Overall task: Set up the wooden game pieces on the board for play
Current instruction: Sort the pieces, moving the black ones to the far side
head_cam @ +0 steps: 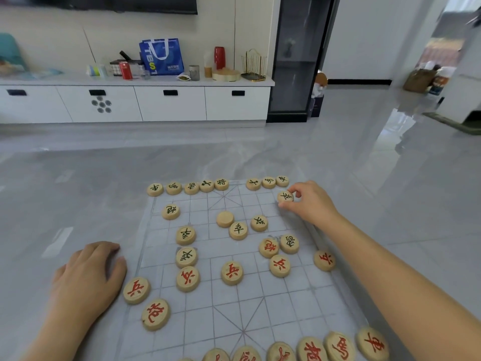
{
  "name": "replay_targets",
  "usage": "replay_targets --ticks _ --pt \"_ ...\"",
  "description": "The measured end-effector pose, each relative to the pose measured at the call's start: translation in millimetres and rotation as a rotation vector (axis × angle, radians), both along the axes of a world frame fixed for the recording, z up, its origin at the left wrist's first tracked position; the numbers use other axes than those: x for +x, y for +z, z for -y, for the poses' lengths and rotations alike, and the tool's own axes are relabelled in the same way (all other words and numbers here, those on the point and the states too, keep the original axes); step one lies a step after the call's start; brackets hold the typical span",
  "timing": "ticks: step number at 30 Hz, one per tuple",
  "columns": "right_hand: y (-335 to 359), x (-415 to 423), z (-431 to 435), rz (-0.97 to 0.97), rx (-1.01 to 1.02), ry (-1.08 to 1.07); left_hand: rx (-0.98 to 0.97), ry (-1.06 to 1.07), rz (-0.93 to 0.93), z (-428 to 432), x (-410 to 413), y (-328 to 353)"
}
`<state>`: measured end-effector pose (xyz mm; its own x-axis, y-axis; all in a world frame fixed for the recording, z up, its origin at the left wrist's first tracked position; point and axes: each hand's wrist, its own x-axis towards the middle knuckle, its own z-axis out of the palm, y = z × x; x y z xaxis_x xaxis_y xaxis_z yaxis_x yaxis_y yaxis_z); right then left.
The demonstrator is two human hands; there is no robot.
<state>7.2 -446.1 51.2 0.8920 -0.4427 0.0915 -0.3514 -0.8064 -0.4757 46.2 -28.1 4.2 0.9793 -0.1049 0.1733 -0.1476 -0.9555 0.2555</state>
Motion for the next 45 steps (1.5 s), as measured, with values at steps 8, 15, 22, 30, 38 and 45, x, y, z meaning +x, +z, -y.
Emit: replay_targets --ticks 8,15,22,30,38,45 --pt "-15 19 -8 -0.126 0.025 -0.012 -0.009 0.003 0.005 0 0 0" --pt "-15 16 -9 -0.108 0.068 -0.024 -0.003 0.004 0.004 0 0 1" --pt "-12 8 -31 -0.145 -0.032 0.189 -0.002 0.002 0.005 0 0 0" --pt "-7 2 -35 -0.185 -0.095 0.241 -0.028 -0.009 0.021 0 -1 -1" --pt "7 -17 -62 -0.202 -0.126 0.467 -0.034 -0.013 0.017 -1 0 -1" --pt "6 -15 -70 -0.191 -0.256 0.426 -0.037 -0.009 0.012 -1 0 -1"
